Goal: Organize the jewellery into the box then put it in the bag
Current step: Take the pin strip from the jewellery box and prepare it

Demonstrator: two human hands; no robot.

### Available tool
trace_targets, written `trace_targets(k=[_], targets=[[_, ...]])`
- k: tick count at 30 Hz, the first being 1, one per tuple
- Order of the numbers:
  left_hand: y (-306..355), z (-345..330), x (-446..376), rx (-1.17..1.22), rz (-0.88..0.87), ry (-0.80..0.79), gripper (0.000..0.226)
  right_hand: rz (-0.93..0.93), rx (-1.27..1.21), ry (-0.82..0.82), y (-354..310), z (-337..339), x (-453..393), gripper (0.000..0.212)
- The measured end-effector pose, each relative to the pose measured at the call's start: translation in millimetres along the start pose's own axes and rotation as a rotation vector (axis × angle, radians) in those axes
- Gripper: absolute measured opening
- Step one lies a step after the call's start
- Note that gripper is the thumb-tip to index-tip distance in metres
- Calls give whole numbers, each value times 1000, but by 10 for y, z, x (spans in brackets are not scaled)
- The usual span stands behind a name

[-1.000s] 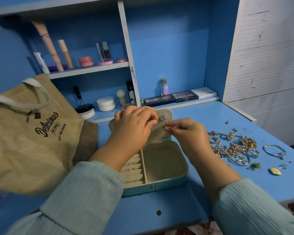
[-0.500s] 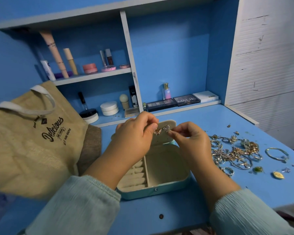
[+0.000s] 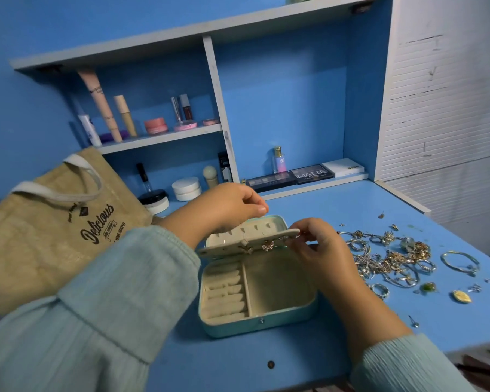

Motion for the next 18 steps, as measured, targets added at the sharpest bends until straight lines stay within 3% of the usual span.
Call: trace_targets(k=[4, 12, 18], targets=[[-6, -107, -103, -54, -23, -99, 6, -8, -32, -33, 17, 17, 12, 31], [-64, -257, -182, 41, -95, -142, 4, -26, -43, -57, -5, 35, 41, 29], [-16, -311, -192, -150, -197, -224, 5, -36, -32, -72, -2, 43, 50, 24]])
Point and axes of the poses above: each hand's wrist, its own x-axis away from the middle knuckle, its own z-axis out of the back of the hand, y = z × x, the point moved 4 cm from there along -x, towards the middle knuckle, and after that the axes turned 1 degree about -y, right-handed, at the moved point
